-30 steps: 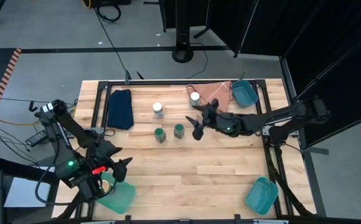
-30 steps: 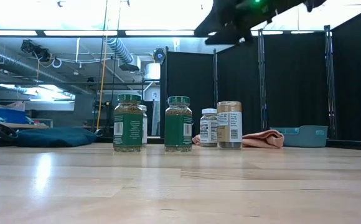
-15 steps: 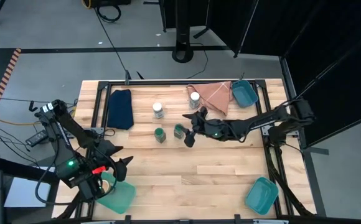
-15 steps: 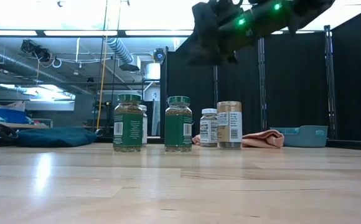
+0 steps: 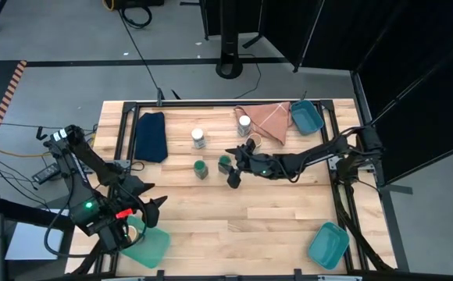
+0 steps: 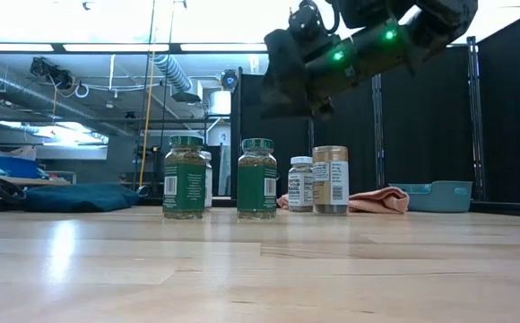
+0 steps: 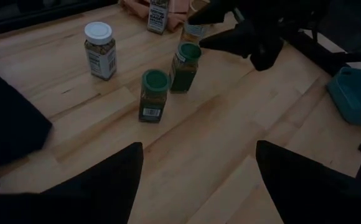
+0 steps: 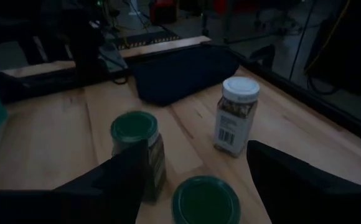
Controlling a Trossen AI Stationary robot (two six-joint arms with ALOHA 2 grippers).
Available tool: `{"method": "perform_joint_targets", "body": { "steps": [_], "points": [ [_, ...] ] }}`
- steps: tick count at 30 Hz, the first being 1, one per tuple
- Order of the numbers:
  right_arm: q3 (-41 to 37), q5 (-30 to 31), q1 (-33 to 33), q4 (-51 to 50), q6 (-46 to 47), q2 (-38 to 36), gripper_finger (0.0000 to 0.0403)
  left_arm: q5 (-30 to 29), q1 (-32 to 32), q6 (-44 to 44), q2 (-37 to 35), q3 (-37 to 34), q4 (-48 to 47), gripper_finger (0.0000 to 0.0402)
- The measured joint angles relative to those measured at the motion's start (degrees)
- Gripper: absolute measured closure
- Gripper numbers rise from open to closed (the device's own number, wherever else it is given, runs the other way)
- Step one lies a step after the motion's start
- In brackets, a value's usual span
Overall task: Sort spices by type
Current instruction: Put the right green seasoning bottle into the blue bin
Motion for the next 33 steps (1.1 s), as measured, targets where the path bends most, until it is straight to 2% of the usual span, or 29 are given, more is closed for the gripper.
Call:
{"method": "perform_joint_targets", "body": {
  "steps": [12,33],
  "points": [
    [-0.01,-1.05,-1.11,0.69,1.26,3.11,0.0126,0.18,0.0,-0.2,0.04,-2.32,0.94,0.0085],
    [-0.03,-3.82,-2.66,1.02,4.28,6.83,0.013,0.04,0.0,-0.24,0.0,-2.29,1.01,0.0085]
  ]
}}
